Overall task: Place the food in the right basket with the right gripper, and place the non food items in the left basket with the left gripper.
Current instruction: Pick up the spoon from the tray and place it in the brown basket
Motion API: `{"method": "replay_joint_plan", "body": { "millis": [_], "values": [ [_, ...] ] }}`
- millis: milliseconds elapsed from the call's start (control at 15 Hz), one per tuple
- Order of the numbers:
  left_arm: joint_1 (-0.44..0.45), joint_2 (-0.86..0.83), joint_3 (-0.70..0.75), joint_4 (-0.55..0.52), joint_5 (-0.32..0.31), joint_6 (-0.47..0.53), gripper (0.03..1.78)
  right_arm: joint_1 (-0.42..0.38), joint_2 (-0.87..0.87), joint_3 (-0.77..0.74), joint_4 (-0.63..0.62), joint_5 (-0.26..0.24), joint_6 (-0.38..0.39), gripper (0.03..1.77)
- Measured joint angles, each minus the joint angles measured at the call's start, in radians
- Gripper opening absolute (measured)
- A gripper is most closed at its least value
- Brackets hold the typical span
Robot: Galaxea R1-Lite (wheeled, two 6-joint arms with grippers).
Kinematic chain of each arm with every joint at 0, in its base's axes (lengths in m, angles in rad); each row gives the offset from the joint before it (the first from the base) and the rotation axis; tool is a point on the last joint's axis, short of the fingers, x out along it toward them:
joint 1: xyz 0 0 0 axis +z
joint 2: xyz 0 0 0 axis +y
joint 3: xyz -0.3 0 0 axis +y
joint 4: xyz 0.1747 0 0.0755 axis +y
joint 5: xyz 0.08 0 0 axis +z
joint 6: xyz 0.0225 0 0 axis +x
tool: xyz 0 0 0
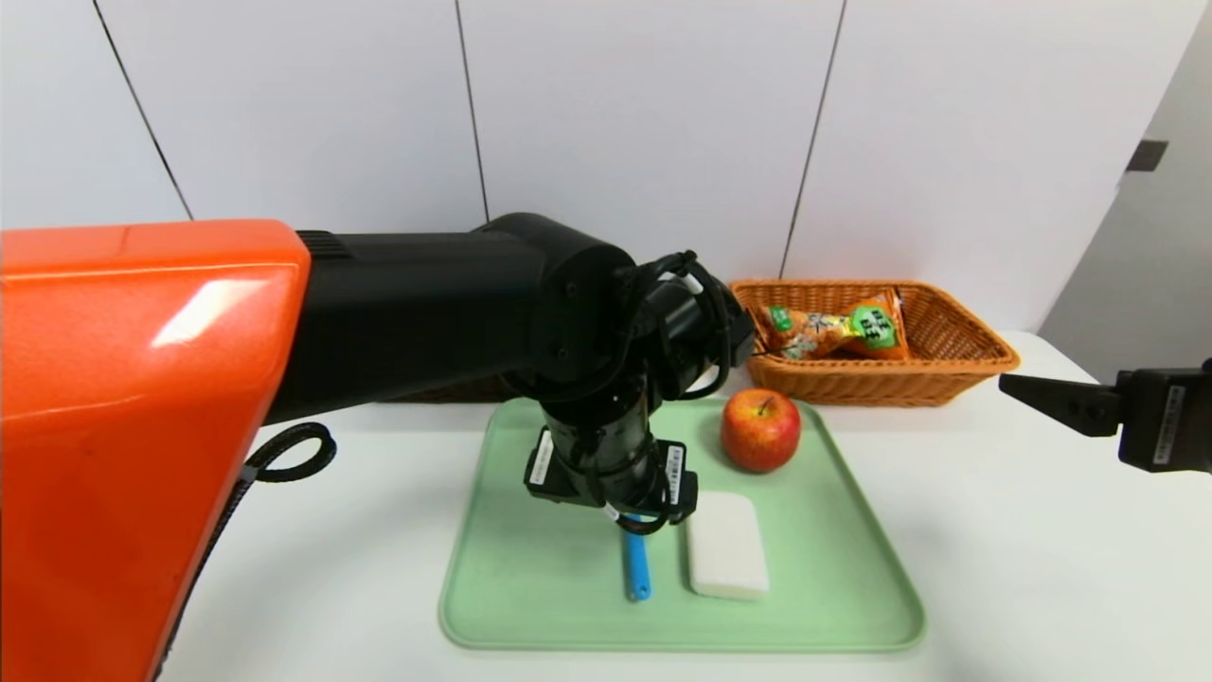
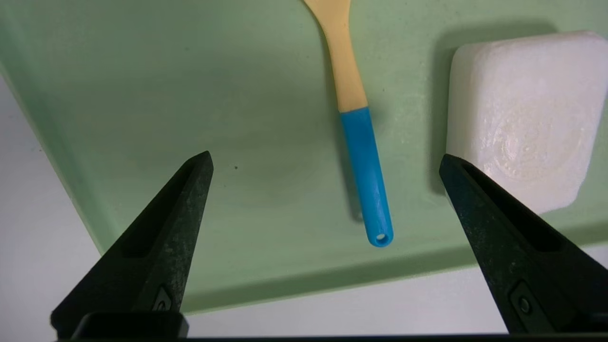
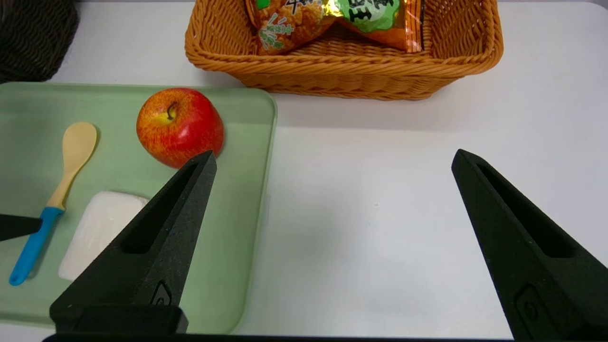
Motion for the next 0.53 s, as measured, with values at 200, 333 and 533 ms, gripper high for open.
{"method": "replay_joint_plan", "body": {
  "millis": [200,333,533],
  "values": [
    [-0.004,0.023,-0.001,-0.024,0.028,0.000,1.69,0.000,-0.018,0.010,-0.001,-0.001,0.000,1.71],
    [-0.004,0.032,-0.002,-0.024,0.029,-0.001,1.69,0.000,-0.023,0.009,-0.001,0.001,0.000,1.71],
    [-0.004,0.044,-0.002,-0.024,0.029,-0.002,1.69,0.000,-0.024,0.008,-0.002,0.006,0.001,1.71]
  ]
}}
